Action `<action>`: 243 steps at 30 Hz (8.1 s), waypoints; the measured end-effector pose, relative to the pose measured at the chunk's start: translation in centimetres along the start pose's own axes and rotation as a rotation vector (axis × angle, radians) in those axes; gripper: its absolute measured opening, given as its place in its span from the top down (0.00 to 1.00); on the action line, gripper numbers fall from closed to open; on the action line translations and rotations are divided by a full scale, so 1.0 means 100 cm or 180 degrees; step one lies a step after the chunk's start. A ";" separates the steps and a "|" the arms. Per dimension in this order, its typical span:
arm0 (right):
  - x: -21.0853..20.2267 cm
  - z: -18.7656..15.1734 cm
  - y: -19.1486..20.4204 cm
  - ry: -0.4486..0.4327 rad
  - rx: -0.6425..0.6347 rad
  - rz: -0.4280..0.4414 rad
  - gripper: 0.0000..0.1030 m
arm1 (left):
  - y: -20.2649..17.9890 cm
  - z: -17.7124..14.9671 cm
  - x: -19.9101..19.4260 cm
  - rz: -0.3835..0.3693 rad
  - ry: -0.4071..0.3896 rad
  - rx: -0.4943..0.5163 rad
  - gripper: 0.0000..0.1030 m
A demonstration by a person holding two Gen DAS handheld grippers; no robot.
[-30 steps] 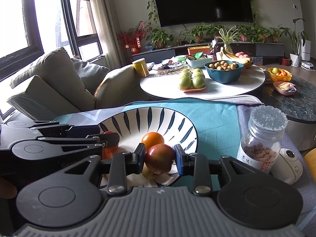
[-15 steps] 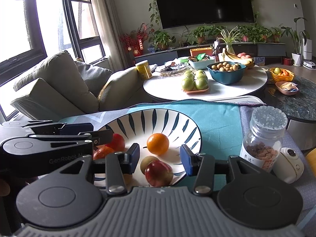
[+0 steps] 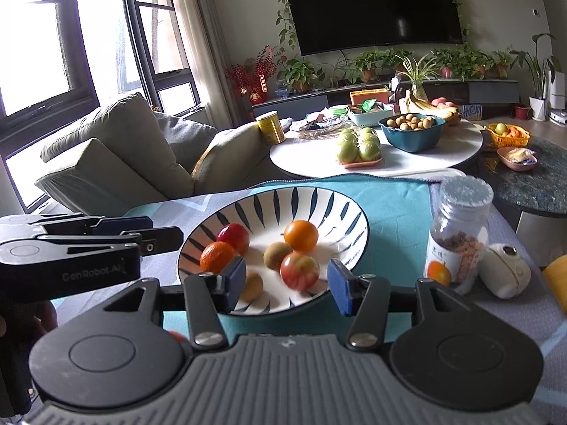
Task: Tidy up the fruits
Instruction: 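Move both grippers back to the loose fruit on the cloth, then grasp a mandarin orange with the left gripper while the right gripper grasps a brown kiwi, then carry the mandarin and kiwi in both grippers over the striped bowl, then open the left gripper to drop the mandarin while the right gripper releases the kiwi, then move both grippers back to the last kiwi and large orange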
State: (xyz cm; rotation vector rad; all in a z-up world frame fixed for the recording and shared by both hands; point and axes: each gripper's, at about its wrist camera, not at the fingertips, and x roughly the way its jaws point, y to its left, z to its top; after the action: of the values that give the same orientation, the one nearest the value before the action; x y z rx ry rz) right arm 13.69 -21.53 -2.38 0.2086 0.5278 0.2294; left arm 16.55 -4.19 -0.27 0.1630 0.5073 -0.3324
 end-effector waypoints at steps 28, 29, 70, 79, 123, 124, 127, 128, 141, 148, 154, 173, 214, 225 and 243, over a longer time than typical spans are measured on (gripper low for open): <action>-0.052 -0.040 0.034 0.0149 -0.0108 0.0169 0.24 | 0.005 -0.069 -0.079 0.0048 0.0181 -0.0090 0.65; -0.053 -0.041 0.035 0.0151 -0.0117 0.0177 0.24 | 0.005 -0.070 -0.081 0.0045 0.0179 -0.0091 0.65; -0.048 -0.062 0.040 0.0373 -0.0179 0.0265 0.24 | 0.001 -0.083 -0.057 -0.0056 0.0297 -0.0105 0.72; -0.039 -0.068 0.062 0.0496 -0.0359 0.0428 0.24 | 0.018 -0.083 -0.074 0.0060 0.0228 -0.0250 0.72; -0.012 -0.064 0.091 0.0412 -0.0623 0.0245 0.24 | 0.040 -0.091 -0.086 0.0090 0.0120 -0.0397 0.72; -0.015 -0.065 0.090 0.0405 -0.0616 0.0254 0.24 | 0.038 -0.090 -0.087 0.0084 0.0116 -0.0391 0.72; -0.025 -0.061 0.085 0.0349 -0.0575 0.0289 0.24 | 0.033 -0.088 -0.089 0.0059 0.0102 -0.0361 0.72; -0.028 -0.060 0.083 0.0319 -0.0572 0.0282 0.24 | 0.031 -0.086 -0.089 0.0047 0.0097 -0.0341 0.72; -0.043 -0.029 0.049 -0.0020 -0.0366 0.0105 0.24 | 0.000 -0.057 -0.063 -0.0158 0.0052 -0.0206 0.72; -0.033 -0.012 0.032 -0.0126 -0.0298 0.0083 0.24 | -0.013 -0.032 -0.038 -0.0184 0.0025 -0.0115 0.72; -0.015 0.000 0.015 -0.0174 -0.0228 0.0025 0.24 | -0.021 -0.014 -0.009 -0.0162 -0.0014 -0.0045 0.72; 0.023 0.015 0.000 -0.0090 -0.0326 -0.0020 0.24 | -0.022 0.011 0.058 -0.0101 0.0036 0.0046 0.72; 0.018 0.013 0.017 -0.0081 -0.0331 0.0033 0.24 | -0.002 -0.004 0.000 0.0155 -0.0113 0.0057 0.64; -0.019 -0.004 0.032 -0.0103 -0.0367 0.0057 0.24 | 0.004 -0.027 -0.042 0.0208 -0.0077 0.0039 0.64; -0.055 -0.035 0.049 0.0016 -0.0364 0.0139 0.23 | 0.011 -0.069 -0.077 0.0305 0.0134 -0.0052 0.64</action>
State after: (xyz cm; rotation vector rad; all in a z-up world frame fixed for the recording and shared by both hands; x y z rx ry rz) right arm 6.50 -17.83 -1.52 0.1084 0.5138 0.3019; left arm 7.53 0.55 -2.31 0.1780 0.5417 -0.2316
